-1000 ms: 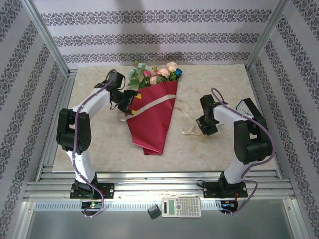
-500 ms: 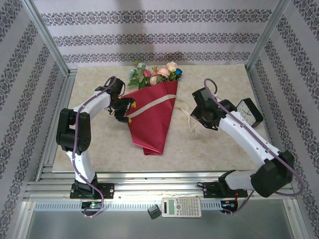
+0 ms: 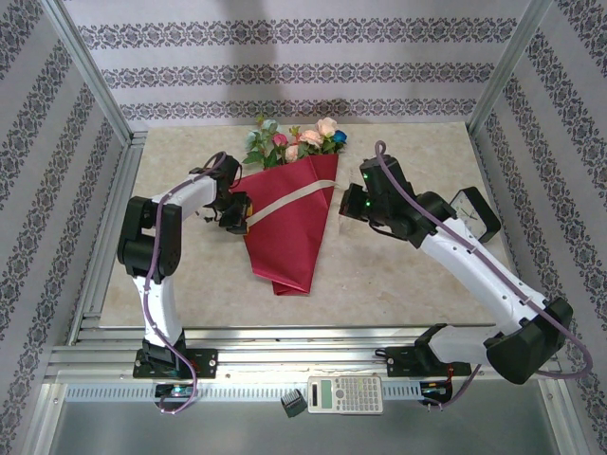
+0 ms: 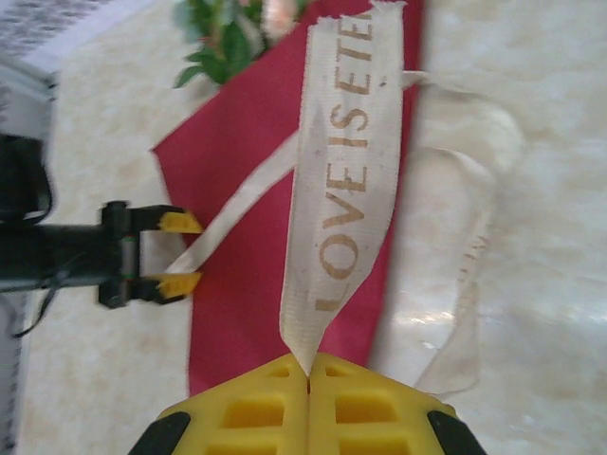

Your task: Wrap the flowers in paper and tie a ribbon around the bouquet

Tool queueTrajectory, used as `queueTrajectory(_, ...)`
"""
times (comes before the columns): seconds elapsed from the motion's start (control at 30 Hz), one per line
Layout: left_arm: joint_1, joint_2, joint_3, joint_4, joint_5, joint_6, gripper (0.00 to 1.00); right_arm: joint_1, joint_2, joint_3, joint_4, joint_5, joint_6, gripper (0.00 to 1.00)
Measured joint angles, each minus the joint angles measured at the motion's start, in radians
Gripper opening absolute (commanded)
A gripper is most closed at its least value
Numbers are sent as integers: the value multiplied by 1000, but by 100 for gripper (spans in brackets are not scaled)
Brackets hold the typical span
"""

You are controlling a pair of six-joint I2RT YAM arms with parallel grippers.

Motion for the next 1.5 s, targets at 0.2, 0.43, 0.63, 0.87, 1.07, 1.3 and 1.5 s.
queueTrajectory(0.2, 0, 13, 11, 39, -10, 6, 3, 0, 58, 31, 95, -151, -47, 0)
queueTrajectory(0.43, 0, 3, 11, 85, 4, 47, 0, 0, 233, 201, 200, -328, -39, 0)
queueTrajectory(0.63, -4, -19, 18, 140, 80, 106, 0, 6, 345, 326, 262, -406, -13, 0)
queueTrajectory(0.87, -25, -45, 56, 139, 137, 217, 0, -49, 523, 538, 288, -428, -12, 0)
queueTrajectory(1.07, -56, -82, 56, 128, 172, 286, 0, -119, 776, 740, 289, -426, 7, 0)
queueTrajectory(1.3, -117, -128, 25, 116, 195, 351, 0, -114, 1095, 1082, 211, -407, 30, 0)
queueTrajectory(1.5, -124, -183, 2, 84, 185, 394, 0, -71, 1212, 1166, 125, -443, 4, 0)
